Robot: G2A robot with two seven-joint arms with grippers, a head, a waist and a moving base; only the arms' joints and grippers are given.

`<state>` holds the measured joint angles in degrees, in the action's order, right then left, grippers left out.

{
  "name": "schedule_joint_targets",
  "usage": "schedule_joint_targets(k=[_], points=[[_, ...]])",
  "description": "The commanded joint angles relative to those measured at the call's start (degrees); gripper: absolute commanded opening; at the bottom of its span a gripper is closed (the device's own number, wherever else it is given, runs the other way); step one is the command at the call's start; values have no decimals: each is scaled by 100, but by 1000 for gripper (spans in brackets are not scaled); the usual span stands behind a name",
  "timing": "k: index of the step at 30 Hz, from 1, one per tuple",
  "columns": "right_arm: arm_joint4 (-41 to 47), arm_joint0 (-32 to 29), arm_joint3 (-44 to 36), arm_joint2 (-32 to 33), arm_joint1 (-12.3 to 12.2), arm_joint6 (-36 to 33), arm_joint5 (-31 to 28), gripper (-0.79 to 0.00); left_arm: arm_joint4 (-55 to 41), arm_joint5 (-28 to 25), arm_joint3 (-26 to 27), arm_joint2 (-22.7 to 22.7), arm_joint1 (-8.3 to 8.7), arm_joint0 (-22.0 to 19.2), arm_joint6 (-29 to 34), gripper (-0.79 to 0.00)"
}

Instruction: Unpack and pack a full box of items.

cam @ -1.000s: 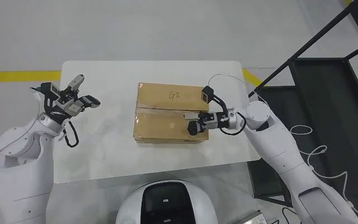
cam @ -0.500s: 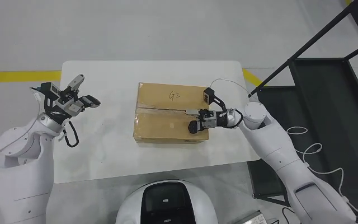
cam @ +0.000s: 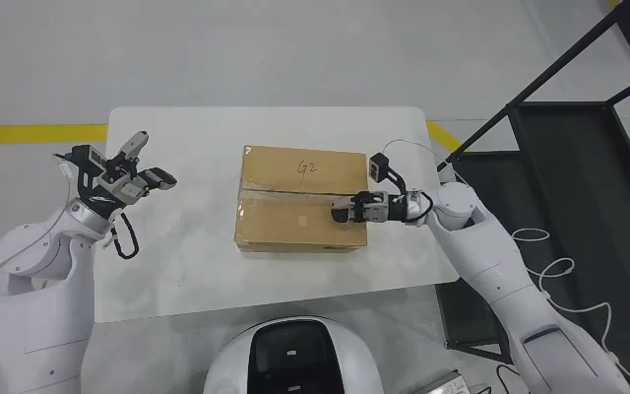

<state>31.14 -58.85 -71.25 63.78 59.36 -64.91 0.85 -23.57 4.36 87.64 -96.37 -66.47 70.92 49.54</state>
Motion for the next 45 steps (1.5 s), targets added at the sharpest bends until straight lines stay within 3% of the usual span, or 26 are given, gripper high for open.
schedule_joint_targets(k=[1,7,26,36,37,39,45], points=[[-8,-38,-32,42,-12,17,31,-773,0,0,0,0,0,0,0,0],[-95,-144,-186,188,-54,61,28,-785,0,0,0,0,0,0,0,0],[-1438,-215,-590,664,-203,1316,261,-785,0,0,0,0,0,0,0,0],[-1633,-465,-1069,993,-257,1596,-287,-785,0,0,0,0,0,0,0,0],[-1712,-558,-1229,1083,-283,1557,-347,-625,0,0,0,0,0,0,0,0],[-1879,-766,-1549,1276,-338,1495,-404,0,4,3,-2,3,-1,10,-31,0],[-2203,-1291,-2360,1733,-462,1112,-850,0,287,191,-128,73,41,-119,-183,0]])
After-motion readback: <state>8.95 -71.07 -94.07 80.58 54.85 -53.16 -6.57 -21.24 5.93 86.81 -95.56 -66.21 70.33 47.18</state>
